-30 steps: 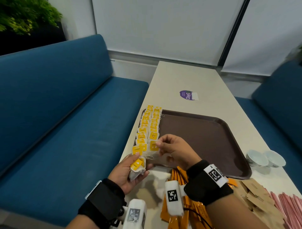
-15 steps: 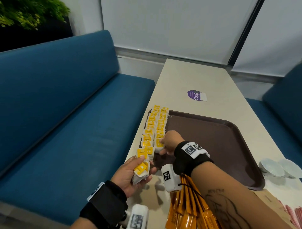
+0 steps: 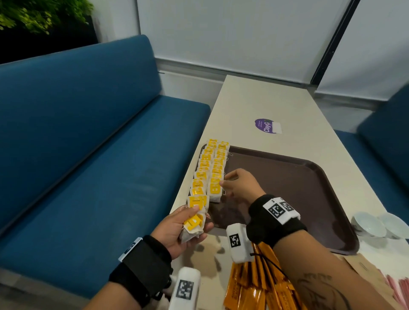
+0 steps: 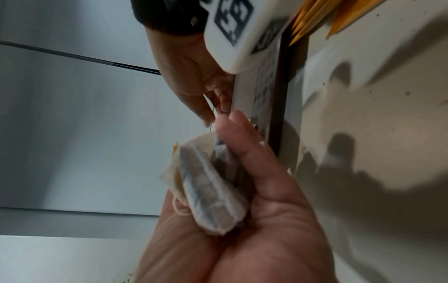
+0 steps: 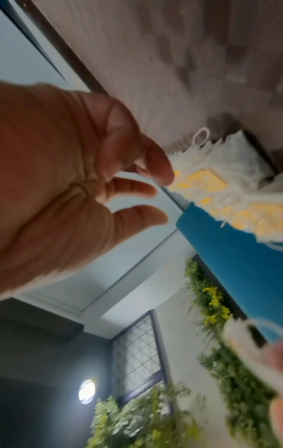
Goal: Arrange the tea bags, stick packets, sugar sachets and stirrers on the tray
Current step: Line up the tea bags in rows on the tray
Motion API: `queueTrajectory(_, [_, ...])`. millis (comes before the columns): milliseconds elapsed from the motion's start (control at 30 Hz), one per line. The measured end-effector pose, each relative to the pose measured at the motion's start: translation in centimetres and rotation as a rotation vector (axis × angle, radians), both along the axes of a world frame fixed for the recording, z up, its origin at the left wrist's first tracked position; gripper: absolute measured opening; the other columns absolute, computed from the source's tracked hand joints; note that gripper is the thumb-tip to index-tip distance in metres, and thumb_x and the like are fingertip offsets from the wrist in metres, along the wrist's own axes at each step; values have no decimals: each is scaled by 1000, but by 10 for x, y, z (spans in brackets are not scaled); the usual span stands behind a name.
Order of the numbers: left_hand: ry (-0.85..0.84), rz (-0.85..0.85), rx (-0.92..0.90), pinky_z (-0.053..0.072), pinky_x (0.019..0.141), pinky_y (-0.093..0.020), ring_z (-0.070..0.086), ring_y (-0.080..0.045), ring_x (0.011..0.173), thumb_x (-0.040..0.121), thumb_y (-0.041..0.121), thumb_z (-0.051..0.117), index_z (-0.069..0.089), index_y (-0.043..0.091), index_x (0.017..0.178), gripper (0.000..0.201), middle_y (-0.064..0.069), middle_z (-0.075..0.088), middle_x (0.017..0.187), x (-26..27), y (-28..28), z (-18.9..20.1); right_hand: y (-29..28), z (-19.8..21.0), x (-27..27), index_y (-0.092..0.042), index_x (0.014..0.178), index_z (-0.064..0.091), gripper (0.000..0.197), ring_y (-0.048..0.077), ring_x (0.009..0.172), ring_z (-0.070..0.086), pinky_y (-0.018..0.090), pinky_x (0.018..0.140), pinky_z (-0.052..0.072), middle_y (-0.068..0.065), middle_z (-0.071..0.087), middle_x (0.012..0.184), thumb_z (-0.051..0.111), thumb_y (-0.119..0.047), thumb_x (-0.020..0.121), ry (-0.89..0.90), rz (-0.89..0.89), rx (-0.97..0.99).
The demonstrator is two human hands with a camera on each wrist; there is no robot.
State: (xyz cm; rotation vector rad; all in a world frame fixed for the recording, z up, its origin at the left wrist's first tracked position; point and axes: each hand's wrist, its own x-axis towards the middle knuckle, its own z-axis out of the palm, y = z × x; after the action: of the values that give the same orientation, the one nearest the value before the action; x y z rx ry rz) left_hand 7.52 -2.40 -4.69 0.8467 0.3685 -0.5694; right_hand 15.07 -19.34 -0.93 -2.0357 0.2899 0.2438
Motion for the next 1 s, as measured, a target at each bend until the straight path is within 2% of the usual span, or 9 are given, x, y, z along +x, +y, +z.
queueTrajectory(167, [-21,-64,6,53,44,-25,70,-25,64,90,19,56,57,13,98,11,-12,67,80,-3,-9,6,-2,20,-38,-14,85,69,25,9,59,51,22,57,40,0,60,70,72,-38,80,115,244,85])
queueTrajectory(233, [-49,-102,25,53,45,-25,70,-24,65,90,19,56,58,15,100,11,-11,68,80,-5,-11,9,1,20,-47,-10,82,68,24,10,55,52,21,59,43,4,59,67,75,-33,78,156,271,146])
queueTrajectory(300, [-63,-132,31,53,45,-25,70,-23,67,89,18,56,59,17,101,12,-10,69,81,-8,-13,10,3,21,-54,-6,83,64,16,5,45,51,14,49,44,4,56,61,73,-19,81,152,271,195])
queueTrajectory(367, [-63,-141,27,52,44,-24,70,-23,67,87,17,58,59,18,102,15,-10,69,79,-11,-14,9,3,22,-58,-6,82,61,12,4,47,54,14,49,45,5,57,63,72,-11,81,134,264,210])
queueTrajectory(500, [-44,-115,29,52,43,-24,69,-23,65,79,18,63,59,15,99,21,-9,68,77,-18,-13,6,0,22,-63,-8,77,60,11,0,41,51,11,39,38,1,56,61,69,-8,83,104,208,243])
queueTrajectory(600, [-31,-92,46,53,43,-25,70,-23,65,70,19,67,59,14,100,31,-11,68,82,-18,-9,3,-1,20,-62,-10,78,60,11,6,46,51,14,41,41,3,56,64,68,-11,85,53,152,257])
queueTrajectory(733, [-10,-52,48,52,42,-23,70,-22,64,82,19,62,59,13,105,25,-14,68,87,-18,-6,-1,-4,18,-49,-15,84,56,9,7,50,53,19,41,34,2,57,67,61,-17,91,-37,80,130])
queueTrajectory(900, [-9,-16,33,51,42,-22,69,-22,62,86,18,60,59,11,97,13,-13,68,81,-18,2,-1,1,12,-21,-12,87,53,7,14,53,54,14,32,34,5,59,77,55,-12,94,-45,93,-123])
queueTrajectory(1000, [-11,-10,23,51,41,-22,69,-22,61,86,17,59,59,10,95,12,-12,69,77,-18,5,0,8,2,-7,-15,77,52,17,19,64,59,21,44,46,8,60,87,58,-9,91,47,153,-283])
